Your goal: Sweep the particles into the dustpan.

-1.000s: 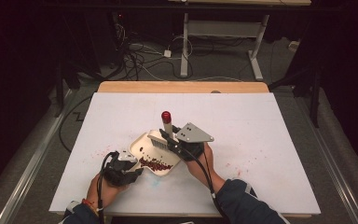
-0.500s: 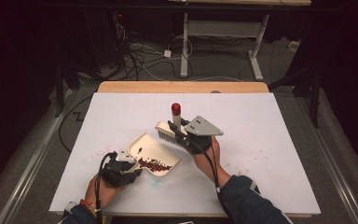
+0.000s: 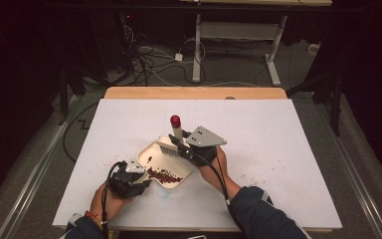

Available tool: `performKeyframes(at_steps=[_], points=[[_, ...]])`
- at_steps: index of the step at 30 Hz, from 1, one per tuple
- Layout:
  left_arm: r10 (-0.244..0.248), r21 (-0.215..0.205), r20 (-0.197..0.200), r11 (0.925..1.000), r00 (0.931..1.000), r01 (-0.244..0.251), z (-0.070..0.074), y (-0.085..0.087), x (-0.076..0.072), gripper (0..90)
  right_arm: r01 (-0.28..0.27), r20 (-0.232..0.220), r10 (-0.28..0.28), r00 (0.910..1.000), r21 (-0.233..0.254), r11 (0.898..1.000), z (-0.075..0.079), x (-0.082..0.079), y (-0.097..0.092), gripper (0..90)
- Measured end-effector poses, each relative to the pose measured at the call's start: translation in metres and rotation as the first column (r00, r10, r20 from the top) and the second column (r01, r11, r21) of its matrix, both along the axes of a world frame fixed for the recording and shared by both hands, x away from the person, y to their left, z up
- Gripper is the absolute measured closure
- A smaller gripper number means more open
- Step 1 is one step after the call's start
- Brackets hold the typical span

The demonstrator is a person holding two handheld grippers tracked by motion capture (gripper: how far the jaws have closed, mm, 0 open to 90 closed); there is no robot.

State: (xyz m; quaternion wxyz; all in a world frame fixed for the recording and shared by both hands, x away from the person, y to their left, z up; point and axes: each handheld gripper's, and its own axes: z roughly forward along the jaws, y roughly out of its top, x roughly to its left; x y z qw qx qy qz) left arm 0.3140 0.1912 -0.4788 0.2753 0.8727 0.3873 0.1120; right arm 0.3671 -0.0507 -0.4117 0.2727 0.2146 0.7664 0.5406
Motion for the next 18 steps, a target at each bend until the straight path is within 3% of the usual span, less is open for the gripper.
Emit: performKeyframes(at_steps=[6, 7, 18], points=[[0.001, 0.003, -0.002, 1.0000, 1.0000, -0.001, -0.001, 0.000, 0.001, 63.6, 0.030, -0.003, -0.030, 0.9995, 0.029, 0.999, 0.009, 0.002, -0.018, 70.4], [-0.002, 0.007, -0.004, 1.0000, 1.0000, 0.002, -0.001, 0.000, 0.001, 63.6, 0.030, -0.013, -0.030, 0.9995, 0.038, 0.999, 0.013, 0.003, -0.027, 70.4], [0.005, 0.004, -0.007, 1.0000, 1.0000, -0.005, -0.001, -0.001, 0.002, 63.6, 0.058, -0.007, -0.058, 0.9983, 0.019, 0.998, 0.029, -0.002, -0.071, 70.3]])
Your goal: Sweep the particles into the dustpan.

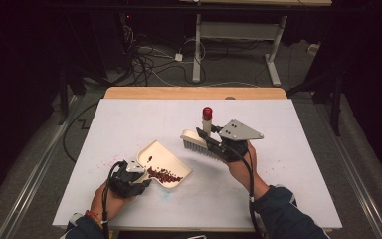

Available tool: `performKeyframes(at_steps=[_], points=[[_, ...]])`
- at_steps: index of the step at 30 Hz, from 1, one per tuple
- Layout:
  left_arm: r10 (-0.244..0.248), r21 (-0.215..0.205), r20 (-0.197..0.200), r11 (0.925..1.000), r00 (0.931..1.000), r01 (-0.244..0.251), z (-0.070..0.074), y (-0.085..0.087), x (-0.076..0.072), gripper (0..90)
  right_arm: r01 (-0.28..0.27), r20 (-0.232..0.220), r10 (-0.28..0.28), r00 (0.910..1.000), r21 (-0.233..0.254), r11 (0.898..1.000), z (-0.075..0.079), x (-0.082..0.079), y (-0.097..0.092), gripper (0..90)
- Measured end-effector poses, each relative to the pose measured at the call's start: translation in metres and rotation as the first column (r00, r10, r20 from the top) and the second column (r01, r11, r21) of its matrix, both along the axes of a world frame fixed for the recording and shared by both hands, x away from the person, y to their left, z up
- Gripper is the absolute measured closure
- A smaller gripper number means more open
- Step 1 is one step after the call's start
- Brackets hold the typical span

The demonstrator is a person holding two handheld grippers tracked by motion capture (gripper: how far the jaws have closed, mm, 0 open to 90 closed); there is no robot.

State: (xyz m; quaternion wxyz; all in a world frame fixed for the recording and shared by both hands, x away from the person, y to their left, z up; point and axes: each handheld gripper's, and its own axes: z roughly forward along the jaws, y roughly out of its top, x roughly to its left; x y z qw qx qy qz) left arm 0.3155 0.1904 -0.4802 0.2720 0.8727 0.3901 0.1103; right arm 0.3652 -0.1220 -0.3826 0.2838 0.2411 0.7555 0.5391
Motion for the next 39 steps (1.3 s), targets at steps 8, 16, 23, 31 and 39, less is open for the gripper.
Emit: performKeyframes(at_steps=[8, 16, 23, 31, 39], points=[[-0.009, 0.002, 0.002, 1.0000, 1.0000, 0.009, -0.001, 0.000, 0.002, 63.6, 0.018, -0.003, -0.018, 0.9998, -0.013, 1.000, 0.001, -0.004, -0.025, 70.3], [-0.005, 0.007, 0.006, 1.0000, 1.0000, 0.005, -0.001, 0.000, 0.001, 63.6, 0.015, -0.008, -0.015, 0.9999, -0.010, 1.000, 0.008, -0.018, -0.051, 70.3], [-0.003, 0.004, 0.003, 1.0000, 1.0000, 0.003, -0.001, 0.000, 0.001, 63.6, -0.004, -0.023, 0.004, 0.9997, -0.025, 1.000, 0.014, -0.033, -0.076, 70.3], [0.007, -0.002, 0.000, 1.0000, 1.0000, -0.007, -0.001, 0.000, 0.000, 63.6, -0.019, -0.047, 0.017, 0.9987, -0.048, 0.999, 0.015, -0.051, -0.101, 70.3], [0.038, -0.013, -0.002, 0.9992, 0.9993, -0.038, -0.002, 0.006, 0.001, 63.6, -0.033, -0.080, 0.027, 0.9965, -0.067, 0.997, 0.012, -0.068, -0.125, 70.3]])
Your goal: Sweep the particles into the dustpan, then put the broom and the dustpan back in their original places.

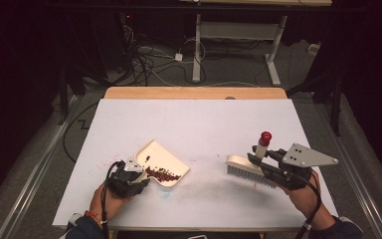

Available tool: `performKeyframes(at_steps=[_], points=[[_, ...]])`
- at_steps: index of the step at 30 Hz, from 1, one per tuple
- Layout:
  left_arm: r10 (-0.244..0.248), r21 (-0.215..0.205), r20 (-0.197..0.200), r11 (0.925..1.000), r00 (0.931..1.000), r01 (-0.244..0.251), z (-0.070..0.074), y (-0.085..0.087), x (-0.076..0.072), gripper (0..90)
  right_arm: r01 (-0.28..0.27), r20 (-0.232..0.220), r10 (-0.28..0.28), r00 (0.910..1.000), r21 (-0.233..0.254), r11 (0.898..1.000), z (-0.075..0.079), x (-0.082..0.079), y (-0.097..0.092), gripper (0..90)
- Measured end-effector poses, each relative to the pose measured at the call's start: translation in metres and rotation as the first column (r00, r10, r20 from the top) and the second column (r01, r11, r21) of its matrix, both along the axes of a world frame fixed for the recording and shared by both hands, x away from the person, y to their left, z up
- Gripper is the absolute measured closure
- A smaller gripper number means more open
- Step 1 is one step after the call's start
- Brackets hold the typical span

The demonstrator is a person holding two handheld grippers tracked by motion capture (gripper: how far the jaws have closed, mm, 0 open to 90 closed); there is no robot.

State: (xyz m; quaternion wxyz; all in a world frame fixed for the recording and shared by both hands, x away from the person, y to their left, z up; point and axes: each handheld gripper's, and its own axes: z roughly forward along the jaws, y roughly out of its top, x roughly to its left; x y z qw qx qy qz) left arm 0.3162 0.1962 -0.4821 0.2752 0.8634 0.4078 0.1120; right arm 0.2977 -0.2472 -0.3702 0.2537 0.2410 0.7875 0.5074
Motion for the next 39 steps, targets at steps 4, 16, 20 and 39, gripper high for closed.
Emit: performKeyframes(at_steps=[4, 16, 20, 39], points=[[0.023, 0.001, 0.005, 0.9997, 0.9997, -0.023, 0.000, 0.002, 0.001, 63.6, -0.009, -0.013, 0.008, 0.9999, -0.056, 0.998, 0.002, -0.009, -0.016, 70.3], [0.190, -0.031, 0.031, 0.9815, 0.9814, -0.189, -0.005, 0.013, 0.010, 63.4, -0.128, -0.264, 0.112, 0.9580, -0.041, 0.991, -0.009, 0.032, -0.048, 70.2], [0.258, -0.031, 0.041, 0.9661, 0.9654, -0.257, -0.005, 0.010, 0.019, 63.4, -0.138, -0.289, 0.125, 0.9492, -0.024, 0.990, -0.011, 0.050, -0.046, 69.9], [0.267, -0.155, 0.051, 0.9541, 0.9624, -0.256, 0.006, 0.000, 0.016, 40.5, 0.198, -0.317, -0.237, 0.9184, -0.152, 0.968, -0.049, 0.147, -0.031, 52.2]])
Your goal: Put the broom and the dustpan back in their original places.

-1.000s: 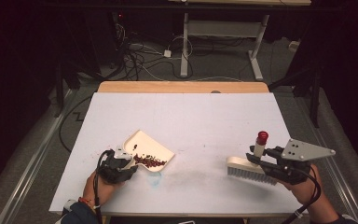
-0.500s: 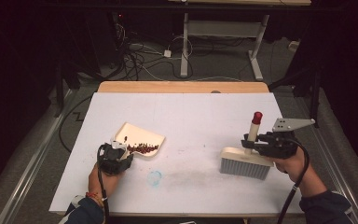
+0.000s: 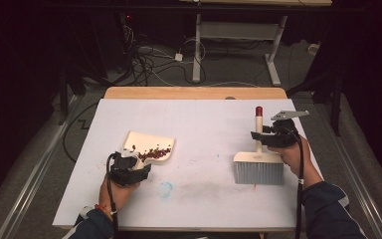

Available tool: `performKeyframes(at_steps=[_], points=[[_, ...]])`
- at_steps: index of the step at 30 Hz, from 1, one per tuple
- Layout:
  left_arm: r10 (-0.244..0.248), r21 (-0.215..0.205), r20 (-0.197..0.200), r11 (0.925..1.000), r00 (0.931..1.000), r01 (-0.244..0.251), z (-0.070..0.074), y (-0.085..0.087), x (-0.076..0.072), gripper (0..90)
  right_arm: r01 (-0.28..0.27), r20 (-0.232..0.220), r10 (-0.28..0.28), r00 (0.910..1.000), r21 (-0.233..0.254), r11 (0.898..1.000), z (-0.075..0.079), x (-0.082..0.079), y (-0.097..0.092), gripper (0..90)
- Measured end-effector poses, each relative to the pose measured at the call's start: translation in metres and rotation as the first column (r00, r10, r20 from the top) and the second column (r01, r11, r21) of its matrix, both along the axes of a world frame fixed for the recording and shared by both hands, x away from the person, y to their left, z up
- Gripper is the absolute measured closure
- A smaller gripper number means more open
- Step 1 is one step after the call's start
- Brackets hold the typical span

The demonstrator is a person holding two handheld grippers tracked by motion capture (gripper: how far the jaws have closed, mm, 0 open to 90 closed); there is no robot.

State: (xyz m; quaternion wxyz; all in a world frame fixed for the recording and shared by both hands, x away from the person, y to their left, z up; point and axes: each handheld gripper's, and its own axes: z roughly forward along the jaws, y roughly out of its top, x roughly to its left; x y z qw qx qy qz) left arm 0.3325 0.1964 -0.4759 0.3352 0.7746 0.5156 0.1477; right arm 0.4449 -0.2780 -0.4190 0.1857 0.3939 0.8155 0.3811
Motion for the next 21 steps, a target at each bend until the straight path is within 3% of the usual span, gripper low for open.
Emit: performKeyframes(at_steps=[3, 5, 7, 11, 14, 16, 18, 21], points=[[-0.028, -0.060, 0.000, 0.9978, 0.9996, 0.028, 0.002, 0.004, -0.011, 39.5, 0.021, 0.023, -0.021, 0.9995, 0.000, 1.000, -0.004, 0.004, 0.002, 50.8], [-0.053, -0.086, -0.017, 0.9950, 0.9984, 0.052, 0.001, 0.005, -0.017, 39.5, 0.049, 0.055, -0.047, 0.9974, -0.036, 0.998, -0.004, 0.004, 0.005, 48.5], [-0.066, -0.055, -0.004, 0.9964, 0.9978, 0.065, -0.001, 0.005, -0.022, 38.3, 0.062, 0.073, -0.059, 0.9956, -0.040, 0.997, -0.004, 0.005, 0.006, 48.5], [-0.067, 0.023, 0.093, 0.9976, 0.9934, 0.065, 0.004, 0.013, -0.030, 35.0, 0.096, 0.112, -0.090, 0.9896, -0.047, 0.994, -0.003, 0.002, 0.008, 44.9], [-0.072, 0.009, 0.139, 0.9974, 0.9877, 0.071, 0.008, 0.028, -0.032, 35.7, 0.087, 0.153, -0.080, 0.9850, -0.037, 0.995, -0.001, -0.004, 0.010, 43.3], [-0.078, 0.025, 0.178, 0.9969, 0.9809, 0.074, 0.010, 0.037, -0.034, 45.6, 0.080, 0.176, -0.072, 0.9817, -0.040, 0.996, 0.001, -0.009, 0.012, 43.0], [-0.081, 0.058, 0.180, 0.9958, 0.9803, 0.071, 0.009, 0.046, -0.033, 60.7, 0.075, 0.195, -0.065, 0.9787, -0.043, 0.996, 0.003, -0.015, 0.014, 42.2], [-0.057, 0.099, 0.140, 0.9941, 0.9885, 0.044, 0.000, 0.055, -0.027, 70.4, 0.067, 0.224, -0.057, 0.9730, -0.038, 0.997, 0.008, -0.026, 0.016, 42.0]])
